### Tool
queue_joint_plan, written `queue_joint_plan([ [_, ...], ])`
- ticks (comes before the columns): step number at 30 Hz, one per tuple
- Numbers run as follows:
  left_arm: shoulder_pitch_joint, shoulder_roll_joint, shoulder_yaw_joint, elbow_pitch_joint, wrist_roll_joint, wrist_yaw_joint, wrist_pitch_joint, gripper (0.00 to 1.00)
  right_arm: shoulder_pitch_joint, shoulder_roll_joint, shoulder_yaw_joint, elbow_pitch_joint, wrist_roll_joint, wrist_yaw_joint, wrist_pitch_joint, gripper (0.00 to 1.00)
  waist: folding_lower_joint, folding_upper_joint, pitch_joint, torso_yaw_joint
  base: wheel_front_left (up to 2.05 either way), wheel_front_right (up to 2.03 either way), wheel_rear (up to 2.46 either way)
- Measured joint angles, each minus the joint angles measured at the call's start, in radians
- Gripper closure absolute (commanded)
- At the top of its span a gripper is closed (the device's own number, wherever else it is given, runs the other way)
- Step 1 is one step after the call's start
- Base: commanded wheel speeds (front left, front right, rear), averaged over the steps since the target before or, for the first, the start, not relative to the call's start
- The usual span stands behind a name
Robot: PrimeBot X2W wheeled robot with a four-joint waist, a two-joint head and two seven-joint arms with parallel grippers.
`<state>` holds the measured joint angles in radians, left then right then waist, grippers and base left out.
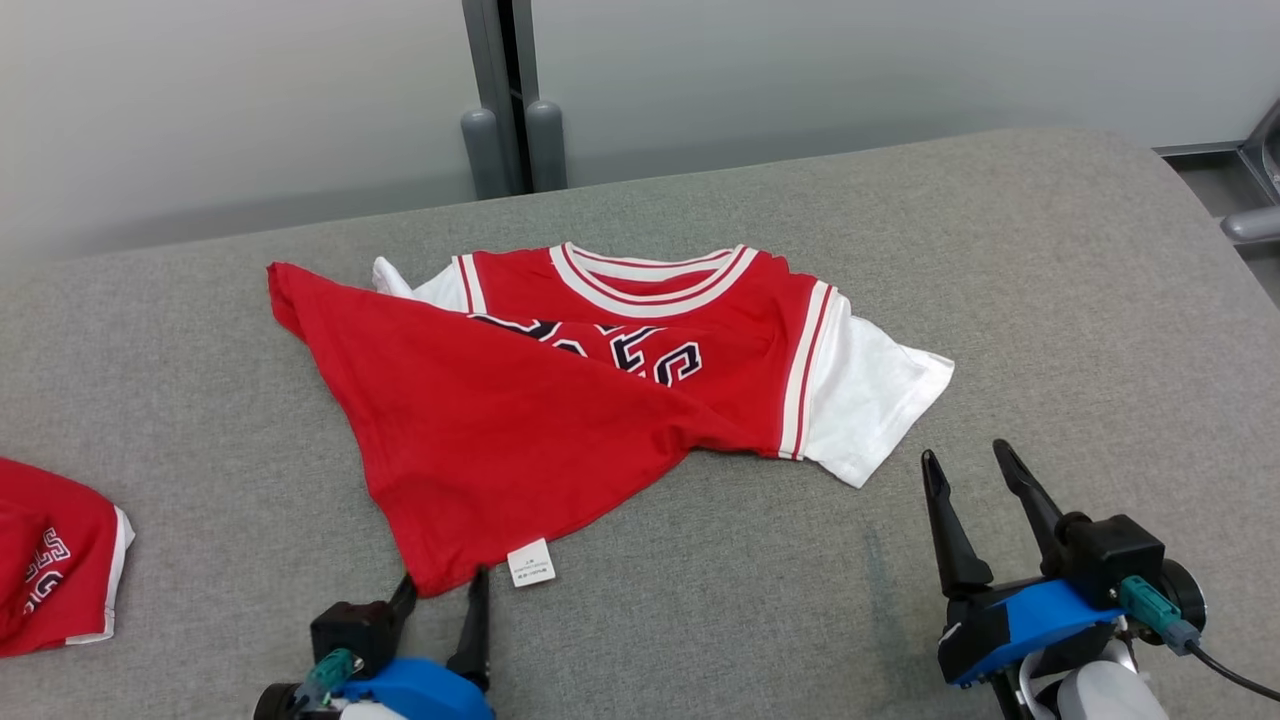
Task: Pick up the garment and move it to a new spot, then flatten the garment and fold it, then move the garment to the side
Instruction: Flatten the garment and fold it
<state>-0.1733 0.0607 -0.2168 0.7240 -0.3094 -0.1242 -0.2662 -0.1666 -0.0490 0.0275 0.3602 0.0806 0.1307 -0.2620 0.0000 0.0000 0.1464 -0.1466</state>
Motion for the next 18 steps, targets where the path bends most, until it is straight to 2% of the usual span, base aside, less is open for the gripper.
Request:
queue_joint_plan([
  [2, -0.012, -0.003, -0.036, -0.003, -0.016, 0.0, 0.0, 0.0, -0.007, 0.0, -0.001, 0.001, 0.0, 0.0, 0.0, 0.0, 0.0001, 0.0001, 0.005, 0.002, 0.0, 0.0, 0.0],
  [3, -0.016, -0.004, -0.051, -0.004, -0.026, 0.0, 0.0, 0.03, -0.009, 0.0, -0.001, 0.002, 0.0, 0.0, 0.0, 0.0, 0.0, 0.0001, 0.007, 0.004, 0.0, 0.0, 0.0],
  [4, -0.018, -0.002, -0.058, -0.003, -0.034, -0.002, 0.0, 0.37, -0.009, 0.0, -0.002, 0.004, -0.001, 0.0, 0.0, 0.0, 0.0, 0.0, 0.009, 0.005, 0.0, 0.0, 0.0],
  [5, -0.02, 0.0, -0.061, -0.002, -0.04, -0.002, 0.0, 0.87, -0.009, 0.0, -0.004, 0.006, -0.001, 0.0, 0.0, 0.0, 0.0, 0.0, 0.011, 0.006, 0.0, 0.0, 0.0],
  [6, -0.025, 0.003, -0.068, -0.001, -0.045, -0.002, 0.0, 1.0, -0.009, 0.0, -0.008, 0.006, -0.001, 0.0, 0.0, 0.0, 0.0, 0.0001, 0.013, 0.008, 0.0, 0.0, 0.0],
  [9, -0.036, 0.017, -0.071, -0.007, -0.055, -0.002, 0.001, 1.0, -0.009, 0.0, -0.026, 0.007, -0.005, 0.0, 0.0, 0.0, 0.0001, 0.0001, 0.015, 0.02, 0.0, 0.0, 0.0],
  [18, 0.004, 0.06, 0.072, -0.081, -0.046, 0.0, 0.003, 1.0, -0.006, 0.0, -0.114, 0.041, -0.015, 0.0, 0.0, 0.0, 0.0, 0.0001, 0.018, 0.118, 0.0, 0.0, 0.0],
])
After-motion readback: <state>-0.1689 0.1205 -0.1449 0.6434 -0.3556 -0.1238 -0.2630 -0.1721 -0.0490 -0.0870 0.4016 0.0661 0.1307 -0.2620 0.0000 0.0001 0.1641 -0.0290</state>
